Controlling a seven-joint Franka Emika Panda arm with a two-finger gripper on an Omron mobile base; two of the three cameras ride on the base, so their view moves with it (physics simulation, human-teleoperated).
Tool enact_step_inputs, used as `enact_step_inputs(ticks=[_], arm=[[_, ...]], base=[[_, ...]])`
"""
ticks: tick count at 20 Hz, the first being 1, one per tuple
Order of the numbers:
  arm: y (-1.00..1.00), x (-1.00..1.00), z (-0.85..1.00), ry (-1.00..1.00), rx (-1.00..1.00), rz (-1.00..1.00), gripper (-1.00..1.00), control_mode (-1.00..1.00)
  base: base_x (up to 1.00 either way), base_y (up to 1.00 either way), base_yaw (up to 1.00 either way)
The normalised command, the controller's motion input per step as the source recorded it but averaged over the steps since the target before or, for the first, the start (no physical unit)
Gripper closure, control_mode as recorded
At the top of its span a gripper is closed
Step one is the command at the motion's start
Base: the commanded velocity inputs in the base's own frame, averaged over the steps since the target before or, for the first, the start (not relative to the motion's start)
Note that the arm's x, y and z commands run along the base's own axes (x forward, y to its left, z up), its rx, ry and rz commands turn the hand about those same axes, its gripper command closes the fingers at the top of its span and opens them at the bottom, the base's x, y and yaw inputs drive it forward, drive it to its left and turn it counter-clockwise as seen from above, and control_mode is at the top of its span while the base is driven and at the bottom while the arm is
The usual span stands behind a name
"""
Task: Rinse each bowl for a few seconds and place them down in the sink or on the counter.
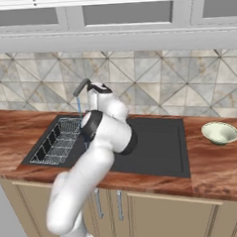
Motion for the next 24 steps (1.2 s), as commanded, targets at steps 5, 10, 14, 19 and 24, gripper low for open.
enact_step_inputs(ticks=[5, 10, 14, 19, 24], arm=[[-0.14, -0.28, 0.22, 0.15, 0.07, -0.02, -1.0, -1.0], [-0.11, -0.26, 0.39, 0.09, 0.06, -0.03, -1.0, -1.0], [-0.13, -0.26, 0.5, 0.03, 0.07, -0.03, -1.0, -1.0], [-0.18, -0.26, 0.49, 0.03, 0.07, -0.03, -1.0, -1.0], [-0.39, -0.28, 0.43, 0.03, 0.09, -0.04, -1.0, -1.0]], base=[[0.0, 0.0, 0.0], [0.0, 0.0, 0.0], [0.0, 0.0, 0.0], [0.0, 0.0, 0.0], [0.0, 0.0, 0.0]])
